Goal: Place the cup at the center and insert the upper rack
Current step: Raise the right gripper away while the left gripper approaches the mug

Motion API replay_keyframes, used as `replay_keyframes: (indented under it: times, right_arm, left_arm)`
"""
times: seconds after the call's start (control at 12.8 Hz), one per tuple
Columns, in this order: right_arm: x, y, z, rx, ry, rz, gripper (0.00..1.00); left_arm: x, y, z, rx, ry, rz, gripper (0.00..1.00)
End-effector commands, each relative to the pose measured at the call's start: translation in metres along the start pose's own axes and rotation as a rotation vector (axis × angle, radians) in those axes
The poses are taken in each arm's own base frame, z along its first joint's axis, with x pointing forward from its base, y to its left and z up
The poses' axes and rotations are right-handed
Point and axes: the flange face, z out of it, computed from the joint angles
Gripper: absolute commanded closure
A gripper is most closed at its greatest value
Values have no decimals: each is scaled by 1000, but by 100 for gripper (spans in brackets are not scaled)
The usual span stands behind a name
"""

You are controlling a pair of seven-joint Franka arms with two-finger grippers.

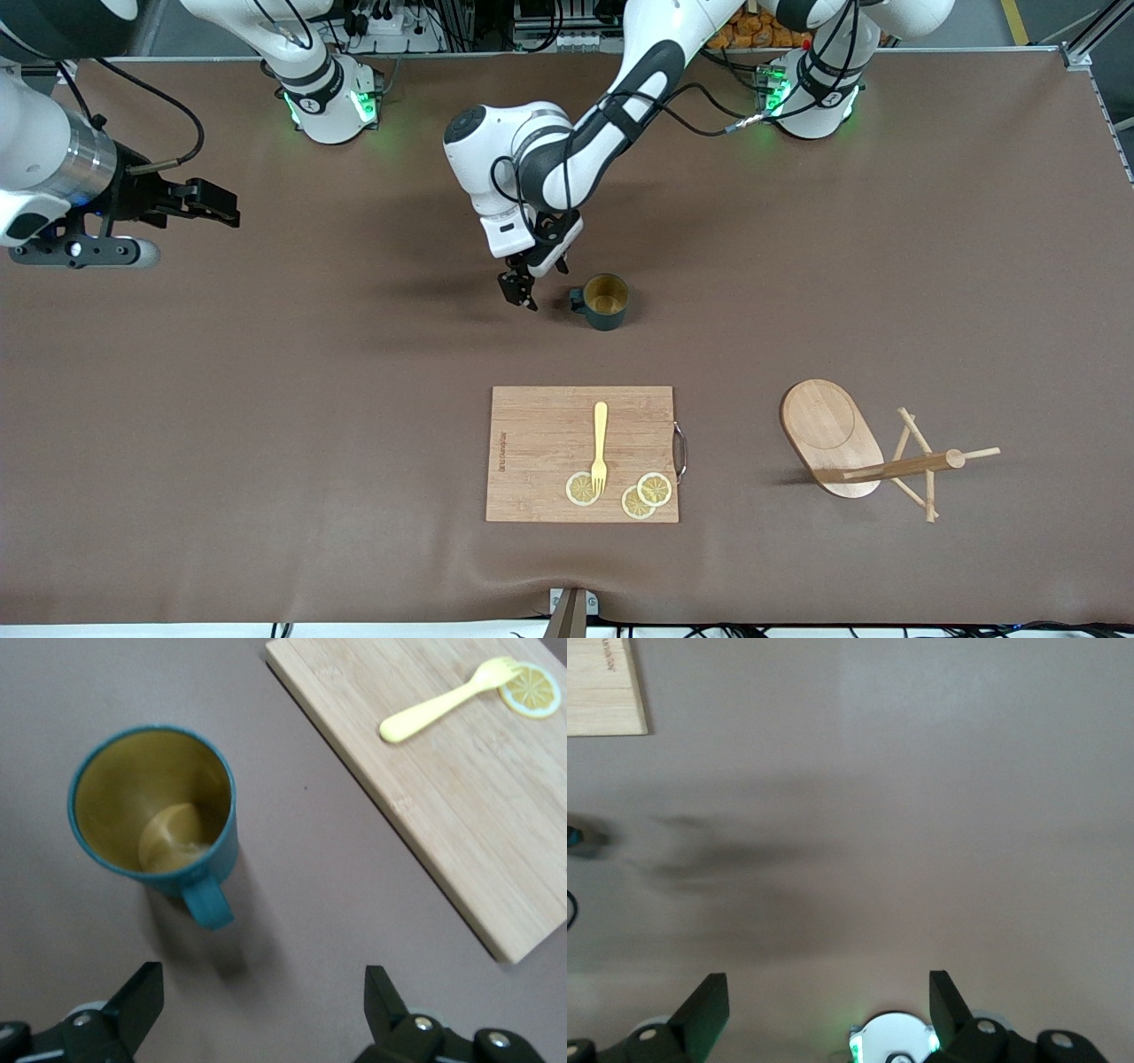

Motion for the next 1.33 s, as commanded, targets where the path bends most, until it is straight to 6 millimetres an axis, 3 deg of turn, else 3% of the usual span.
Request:
replay_keyframes:
  times: [0.0, 0.23, 0.39, 0.55, 0.78, 0.94, 1.09, 1.17, 1.25]
  right_arm:
    - [-12, 18, -19, 0, -21, 198, 0]
    - [-10, 26, -15, -44, -17, 248, 0]
    - [-8, 27, -13, -45, -17, 247, 0]
    - [-3, 45, -14, -25, -13, 272, 0]
    - [2, 58, -17, 30, 17, 258, 0]
    - [8, 72, -9, 49, 34, 254, 0]
    - [7, 89, -1, 60, 64, 240, 0]
    - [0, 104, -2, 66, 68, 230, 0]
    - [-2, 106, -5, 68, 74, 217, 0]
  left_arm:
    - [-10, 5, -3, -90, 57, 47, 0]
    - [-37, -5, 12, -158, 120, 150, 0]
    - [-55, -17, 5, -203, 168, 220, 0]
    - [-76, -36, 3, -197, 188, 258, 0]
    - [-90, -70, 9, -227, 289, 364, 0]
    - [-93, -78, 13, -262, 364, 427, 0]
    - [-97, -82, 9, -296, 428, 480, 7]
    - [-102, -88, 9, -304, 435, 498, 19]
    - [-105, -94, 14, -323, 468, 536, 19]
